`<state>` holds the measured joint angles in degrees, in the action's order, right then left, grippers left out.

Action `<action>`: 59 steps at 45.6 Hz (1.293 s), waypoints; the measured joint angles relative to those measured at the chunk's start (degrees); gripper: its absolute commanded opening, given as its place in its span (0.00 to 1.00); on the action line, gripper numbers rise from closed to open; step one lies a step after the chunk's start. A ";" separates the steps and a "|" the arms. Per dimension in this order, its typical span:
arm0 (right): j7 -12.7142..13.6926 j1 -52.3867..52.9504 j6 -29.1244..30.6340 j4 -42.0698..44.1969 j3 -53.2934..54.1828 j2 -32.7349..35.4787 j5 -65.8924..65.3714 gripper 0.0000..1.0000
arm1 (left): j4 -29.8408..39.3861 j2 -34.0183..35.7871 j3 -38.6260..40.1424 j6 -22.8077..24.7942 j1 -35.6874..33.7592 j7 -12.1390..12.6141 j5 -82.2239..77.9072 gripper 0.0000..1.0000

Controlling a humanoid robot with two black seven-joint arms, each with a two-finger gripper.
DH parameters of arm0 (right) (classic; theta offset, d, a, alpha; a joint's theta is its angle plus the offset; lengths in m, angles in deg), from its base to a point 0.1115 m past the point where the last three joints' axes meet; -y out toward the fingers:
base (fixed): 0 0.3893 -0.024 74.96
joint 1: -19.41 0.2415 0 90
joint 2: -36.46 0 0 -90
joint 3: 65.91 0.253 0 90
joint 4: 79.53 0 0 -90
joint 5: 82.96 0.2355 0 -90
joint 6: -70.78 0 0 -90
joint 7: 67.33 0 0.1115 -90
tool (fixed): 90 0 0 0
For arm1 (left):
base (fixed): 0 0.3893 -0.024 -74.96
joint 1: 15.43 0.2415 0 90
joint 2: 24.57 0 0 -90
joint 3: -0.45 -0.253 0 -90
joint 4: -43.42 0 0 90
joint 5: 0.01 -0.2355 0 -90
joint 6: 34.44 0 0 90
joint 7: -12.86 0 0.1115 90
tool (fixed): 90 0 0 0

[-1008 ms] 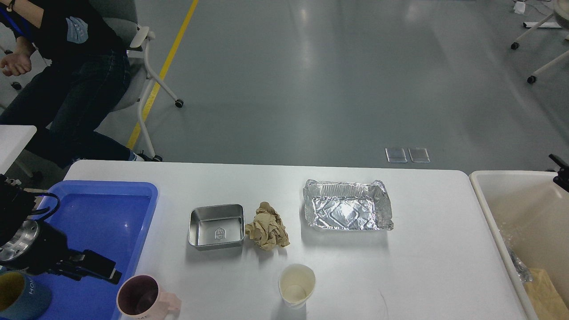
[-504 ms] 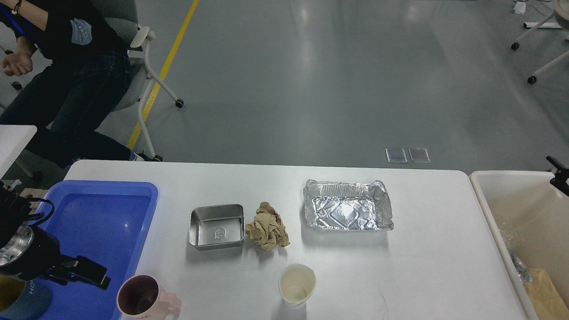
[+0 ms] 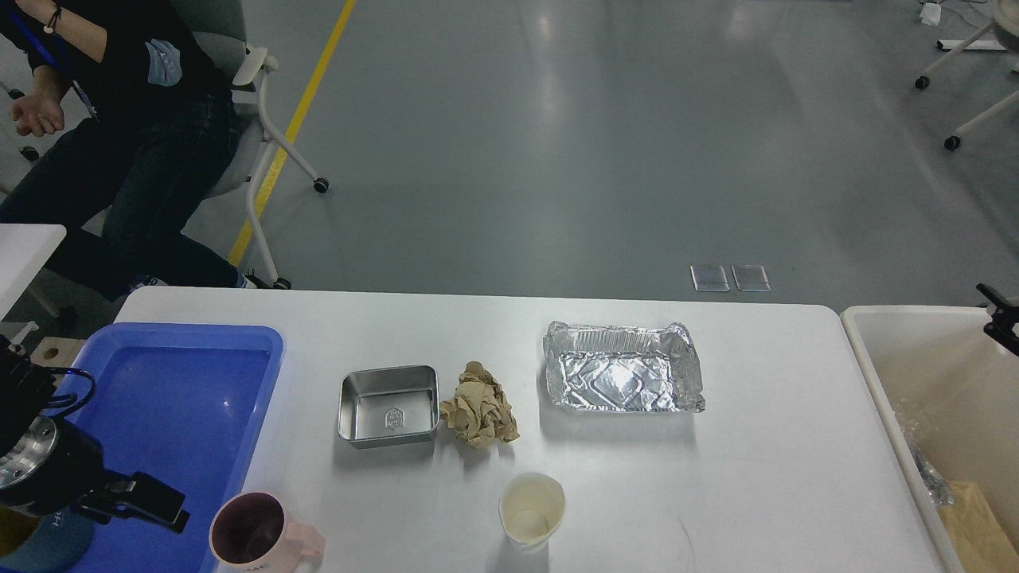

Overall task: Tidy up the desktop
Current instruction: 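Lower the left gripper over the blue tray toward the pink mug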

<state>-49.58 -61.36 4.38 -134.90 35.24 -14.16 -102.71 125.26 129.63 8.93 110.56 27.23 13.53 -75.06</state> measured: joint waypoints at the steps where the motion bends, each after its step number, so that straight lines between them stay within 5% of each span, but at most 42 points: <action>1: 0.00 0.00 0.01 0.00 -0.01 0.00 0.00 1.00 | -0.01 -0.02 0.01 0.00 0.04 0.01 -0.02 1.00; 59: -0.05 -0.71 0.58 0.44 -0.08 -0.88 -0.03 1.00 | -3.06 -4.13 0.88 0.00 0.11 2.33 0.00 1.00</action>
<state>-49.62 -62.07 4.95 -134.46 35.16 -15.05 -102.74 122.20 125.50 9.82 110.56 27.34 15.86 -75.07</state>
